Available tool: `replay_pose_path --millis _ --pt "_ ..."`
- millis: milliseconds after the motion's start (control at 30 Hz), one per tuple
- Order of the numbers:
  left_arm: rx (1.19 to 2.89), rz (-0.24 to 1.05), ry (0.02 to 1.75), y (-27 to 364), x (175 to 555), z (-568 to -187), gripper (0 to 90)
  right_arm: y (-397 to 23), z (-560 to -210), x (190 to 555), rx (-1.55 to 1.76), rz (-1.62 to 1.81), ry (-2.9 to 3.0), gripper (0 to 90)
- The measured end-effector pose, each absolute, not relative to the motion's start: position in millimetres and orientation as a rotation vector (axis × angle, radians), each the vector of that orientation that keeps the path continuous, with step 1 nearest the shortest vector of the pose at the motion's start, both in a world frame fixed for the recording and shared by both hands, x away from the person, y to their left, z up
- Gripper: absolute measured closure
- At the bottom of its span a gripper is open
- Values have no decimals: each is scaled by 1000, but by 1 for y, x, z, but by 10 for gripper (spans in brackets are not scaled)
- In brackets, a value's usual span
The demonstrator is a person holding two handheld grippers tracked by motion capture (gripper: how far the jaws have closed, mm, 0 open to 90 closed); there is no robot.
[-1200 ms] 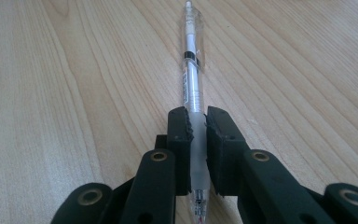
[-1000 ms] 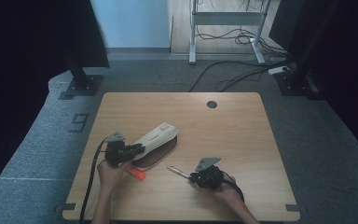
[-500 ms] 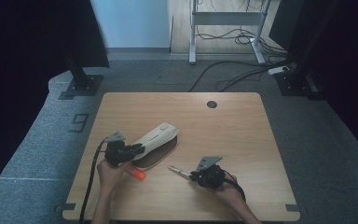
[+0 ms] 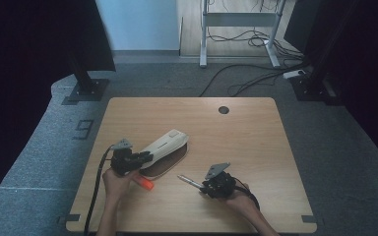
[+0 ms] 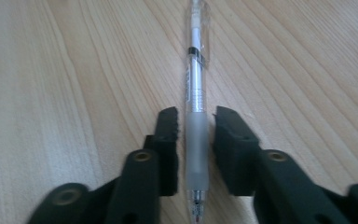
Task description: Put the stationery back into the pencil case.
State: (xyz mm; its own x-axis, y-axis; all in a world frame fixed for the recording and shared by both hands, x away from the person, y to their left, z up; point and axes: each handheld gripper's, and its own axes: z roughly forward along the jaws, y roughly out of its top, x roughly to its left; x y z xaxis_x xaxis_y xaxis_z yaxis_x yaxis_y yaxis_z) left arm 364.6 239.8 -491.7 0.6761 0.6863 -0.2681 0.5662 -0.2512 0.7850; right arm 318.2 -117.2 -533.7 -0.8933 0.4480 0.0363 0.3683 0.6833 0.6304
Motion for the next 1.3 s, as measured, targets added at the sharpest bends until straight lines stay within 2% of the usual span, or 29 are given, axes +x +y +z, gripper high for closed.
replay_pose_path --millis 67,367,867,1300 --pt "1936 159 975 240 364 -492 737 -113 -531 321 652 922 2778 640" --pt "1940 160 974 240 364 -492 736 -97 -520 329 564 733 2911 777" --pt "1936 158 974 240 365 -492 736 -106 -521 330 658 806 2885 787" --pt "1930 162 975 240 364 -491 740 -119 -502 331 686 904 2820 787"
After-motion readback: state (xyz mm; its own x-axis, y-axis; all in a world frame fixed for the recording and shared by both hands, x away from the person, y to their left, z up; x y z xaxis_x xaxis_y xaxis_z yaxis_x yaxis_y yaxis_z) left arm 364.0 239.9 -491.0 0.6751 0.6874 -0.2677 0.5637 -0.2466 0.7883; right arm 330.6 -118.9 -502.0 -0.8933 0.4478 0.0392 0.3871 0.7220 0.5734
